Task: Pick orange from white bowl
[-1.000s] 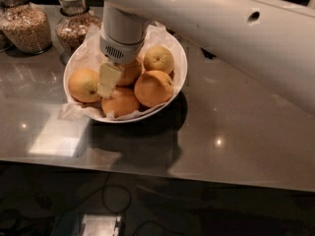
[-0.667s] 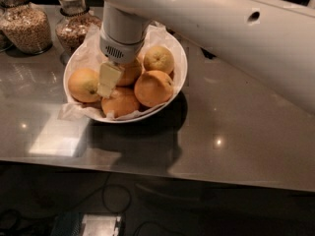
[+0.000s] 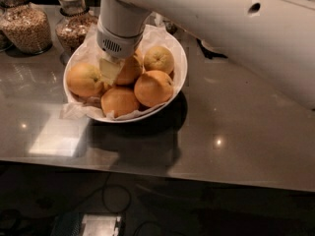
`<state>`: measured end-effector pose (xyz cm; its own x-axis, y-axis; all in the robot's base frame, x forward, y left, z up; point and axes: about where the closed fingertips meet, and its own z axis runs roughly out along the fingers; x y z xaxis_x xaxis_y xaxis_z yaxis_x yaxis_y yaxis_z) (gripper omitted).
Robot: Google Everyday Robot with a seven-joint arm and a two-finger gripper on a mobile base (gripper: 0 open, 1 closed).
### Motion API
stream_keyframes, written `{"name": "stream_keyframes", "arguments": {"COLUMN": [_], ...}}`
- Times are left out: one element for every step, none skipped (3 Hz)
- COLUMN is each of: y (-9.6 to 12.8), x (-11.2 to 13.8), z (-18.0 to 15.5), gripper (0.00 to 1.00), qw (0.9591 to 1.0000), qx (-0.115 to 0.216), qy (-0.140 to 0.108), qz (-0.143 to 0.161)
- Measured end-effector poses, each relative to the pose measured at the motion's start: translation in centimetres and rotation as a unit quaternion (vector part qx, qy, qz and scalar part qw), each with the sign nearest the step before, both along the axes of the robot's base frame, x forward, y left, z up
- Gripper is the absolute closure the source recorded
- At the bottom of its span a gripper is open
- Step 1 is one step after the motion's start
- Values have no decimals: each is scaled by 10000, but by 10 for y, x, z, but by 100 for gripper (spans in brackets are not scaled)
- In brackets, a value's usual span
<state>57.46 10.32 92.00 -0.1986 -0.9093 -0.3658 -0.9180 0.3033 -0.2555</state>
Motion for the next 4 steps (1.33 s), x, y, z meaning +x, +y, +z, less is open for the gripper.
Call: {"name": "stream_keyframes", "arguments": {"y": [0, -4, -1, 6], "x": [0, -12, -28, -38], "z": [2, 17, 47, 82], "gripper": [100, 100, 100, 100], "qw": [10000, 9992, 9946, 9867], "qx": [1, 298, 760, 1135], "qy": [-1, -261, -689, -1081], "qz": [0, 23, 185, 437]}}
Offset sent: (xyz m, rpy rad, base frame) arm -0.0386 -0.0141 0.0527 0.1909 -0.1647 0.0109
